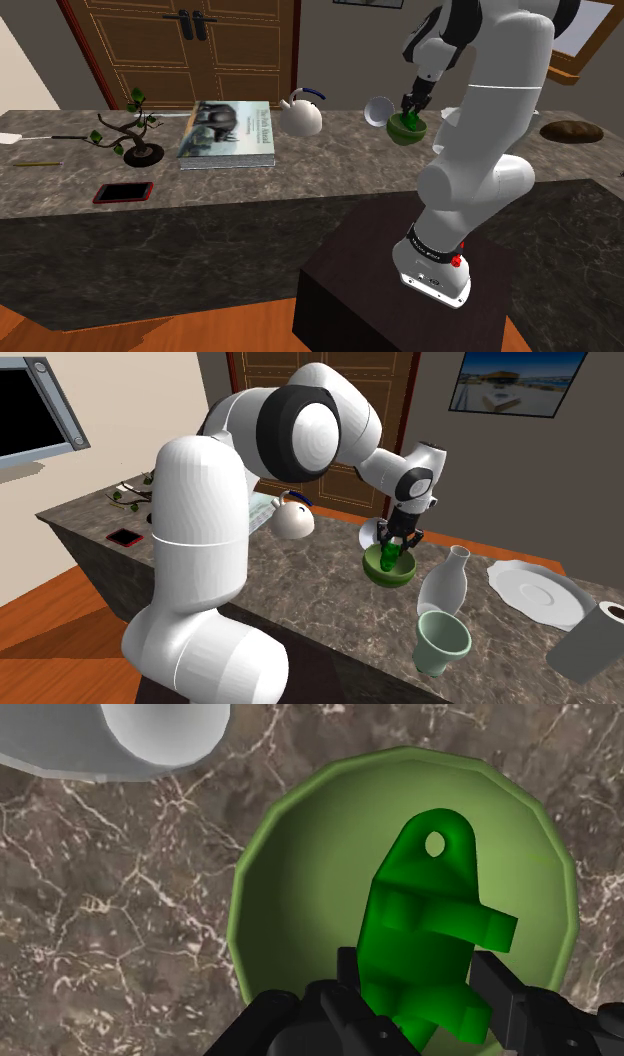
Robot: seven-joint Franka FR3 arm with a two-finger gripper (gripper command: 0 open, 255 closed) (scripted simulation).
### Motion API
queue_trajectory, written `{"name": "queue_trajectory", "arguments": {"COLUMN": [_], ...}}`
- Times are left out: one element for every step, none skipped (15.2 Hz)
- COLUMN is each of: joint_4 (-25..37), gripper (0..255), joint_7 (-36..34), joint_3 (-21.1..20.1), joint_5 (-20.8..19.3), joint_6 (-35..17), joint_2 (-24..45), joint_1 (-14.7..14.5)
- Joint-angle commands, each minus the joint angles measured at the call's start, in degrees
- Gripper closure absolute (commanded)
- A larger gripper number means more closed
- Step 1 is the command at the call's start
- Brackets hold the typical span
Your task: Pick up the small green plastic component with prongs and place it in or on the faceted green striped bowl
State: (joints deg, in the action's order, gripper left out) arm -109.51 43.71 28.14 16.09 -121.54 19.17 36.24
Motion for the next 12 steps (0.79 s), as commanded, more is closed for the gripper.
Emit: {"name": "queue_trajectory", "arguments": {"joint_4": [0.0, 0.0, 0.0, 0.0, 0.0, 0.0, 0.0, 0.0, 0.0, 0.0, 0.9, 1.8], "gripper": [255, 255, 255, 255, 0, 0, 0, 0, 0, 0, 0, 0], "joint_7": [0.1, 0.1, 0.1, 0.1, 0.1, 0.1, 0.1, 0.1, 0.1, 0.1, -0.4, -0.8], "joint_3": [0.0, 0.0, 0.0, 0.0, 0.0, 0.0, 0.0, 0.0, 0.0, 0.0, 0.3, 0.6], "joint_5": [0.0, 0.0, 0.0, 0.0, 0.0, 0.0, 0.0, 0.0, 0.0, 0.0, -0.6, -1.2], "joint_6": [-0.1, -0.1, -0.1, -0.1, -0.1, -0.1, -0.1, -0.1, -0.1, -0.1, 1.5, 3.2], "joint_2": [0.0, 0.0, 0.0, 0.0, 0.0, 0.0, 0.1, 0.1, 0.1, 0.1, -0.8, -1.6], "joint_1": [0.0, 0.0, 0.0, 0.0, 0.0, 0.0, 0.0, 0.0, 0.0, 0.0, -0.1, -0.1]}}
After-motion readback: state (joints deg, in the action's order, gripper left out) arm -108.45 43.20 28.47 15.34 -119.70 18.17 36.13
